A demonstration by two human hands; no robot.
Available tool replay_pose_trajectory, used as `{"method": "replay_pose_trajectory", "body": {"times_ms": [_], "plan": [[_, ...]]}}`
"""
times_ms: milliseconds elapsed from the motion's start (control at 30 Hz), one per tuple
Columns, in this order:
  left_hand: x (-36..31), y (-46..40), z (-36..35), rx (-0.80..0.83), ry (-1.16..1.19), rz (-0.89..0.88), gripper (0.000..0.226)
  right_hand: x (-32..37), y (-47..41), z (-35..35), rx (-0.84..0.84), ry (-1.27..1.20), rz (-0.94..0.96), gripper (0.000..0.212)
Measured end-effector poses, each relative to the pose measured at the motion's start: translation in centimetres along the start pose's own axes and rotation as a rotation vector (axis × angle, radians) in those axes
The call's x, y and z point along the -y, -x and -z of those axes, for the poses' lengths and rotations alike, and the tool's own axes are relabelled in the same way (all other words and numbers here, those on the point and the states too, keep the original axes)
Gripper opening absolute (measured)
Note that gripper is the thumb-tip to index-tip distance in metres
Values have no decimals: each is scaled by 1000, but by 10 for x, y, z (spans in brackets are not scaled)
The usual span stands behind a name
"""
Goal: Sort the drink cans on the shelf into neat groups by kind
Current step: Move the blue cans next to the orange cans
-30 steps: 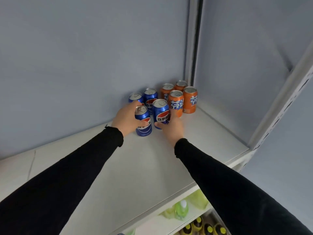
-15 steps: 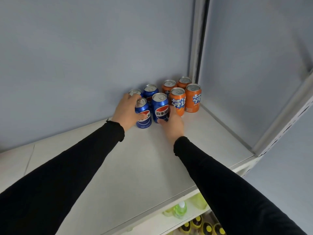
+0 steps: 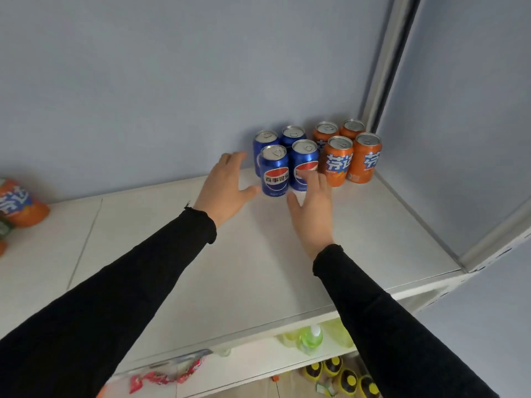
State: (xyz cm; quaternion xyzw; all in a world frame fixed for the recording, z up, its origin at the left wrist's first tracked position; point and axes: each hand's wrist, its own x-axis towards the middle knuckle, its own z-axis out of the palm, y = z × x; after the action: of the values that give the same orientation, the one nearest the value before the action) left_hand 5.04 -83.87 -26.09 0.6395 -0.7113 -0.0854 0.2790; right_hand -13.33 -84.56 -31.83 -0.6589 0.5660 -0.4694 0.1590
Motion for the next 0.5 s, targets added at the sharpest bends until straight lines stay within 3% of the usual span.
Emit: {"method": "replay_pose_trajectory", "body": {"times_ms": [267,500], "plan": [[104,148,93,-49,-239,180,48,112,83,-69,421,166,358,30],[186,303,189,-97,-281,310,46,220,195,-136,548,114,473,24]]}}
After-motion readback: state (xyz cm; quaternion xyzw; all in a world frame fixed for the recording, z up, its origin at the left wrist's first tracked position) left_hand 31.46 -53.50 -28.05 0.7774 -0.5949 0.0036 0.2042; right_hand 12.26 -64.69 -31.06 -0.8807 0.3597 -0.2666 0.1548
